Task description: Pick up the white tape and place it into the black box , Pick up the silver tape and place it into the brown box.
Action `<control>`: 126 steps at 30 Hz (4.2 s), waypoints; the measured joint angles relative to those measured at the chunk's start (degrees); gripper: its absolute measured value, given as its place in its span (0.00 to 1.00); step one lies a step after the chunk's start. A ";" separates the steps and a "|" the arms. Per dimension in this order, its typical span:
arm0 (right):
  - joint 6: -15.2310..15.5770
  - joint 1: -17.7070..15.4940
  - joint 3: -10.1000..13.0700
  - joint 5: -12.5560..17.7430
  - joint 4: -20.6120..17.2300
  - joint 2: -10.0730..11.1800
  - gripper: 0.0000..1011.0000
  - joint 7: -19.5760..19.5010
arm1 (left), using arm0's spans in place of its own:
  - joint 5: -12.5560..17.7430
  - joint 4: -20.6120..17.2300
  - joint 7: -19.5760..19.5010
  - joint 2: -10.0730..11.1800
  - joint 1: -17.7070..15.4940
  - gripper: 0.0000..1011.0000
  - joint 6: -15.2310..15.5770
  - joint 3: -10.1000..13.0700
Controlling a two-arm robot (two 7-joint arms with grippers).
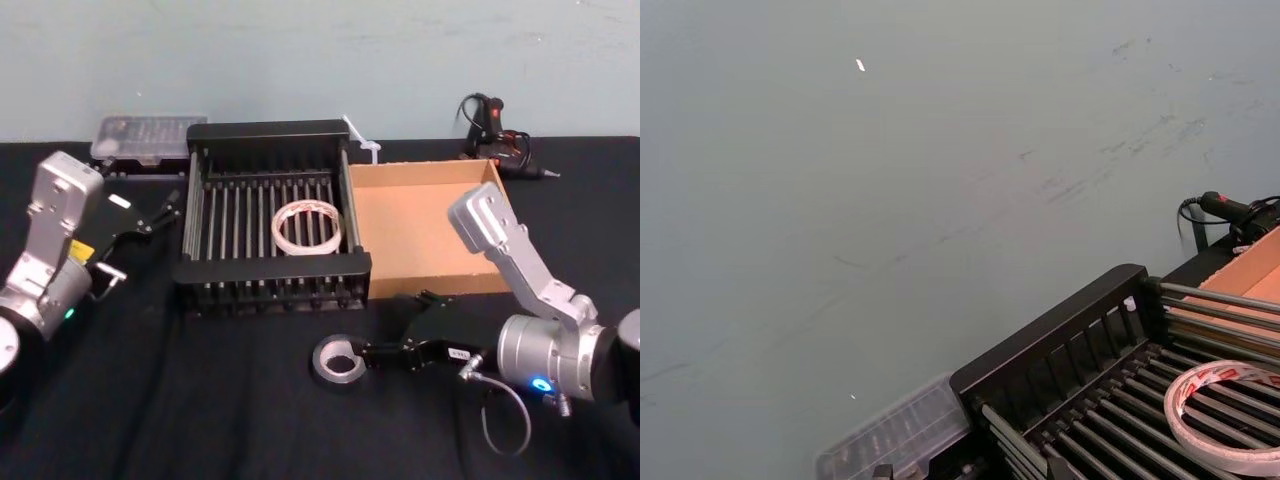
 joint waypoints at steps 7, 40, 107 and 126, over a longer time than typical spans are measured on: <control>0.11 1.82 -1.29 -0.95 3.76 -2.04 0.99 -0.20 | 0.00 0.00 0.00 0.00 0.00 0.99 0.00 0.00; 1.70 5.52 -3.81 -7.49 9.72 -6.40 0.99 0.90 | 0.00 0.00 0.00 0.00 0.00 0.99 0.00 0.00; 3.16 6.23 -3.33 -11.40 12.05 -8.87 0.25 2.93 | 0.00 0.00 0.00 0.00 0.00 0.99 0.00 0.00; 1.71 5.41 -2.43 -11.25 12.14 -8.94 0.18 3.90 | 0.00 0.00 0.00 0.00 0.00 0.99 0.00 0.00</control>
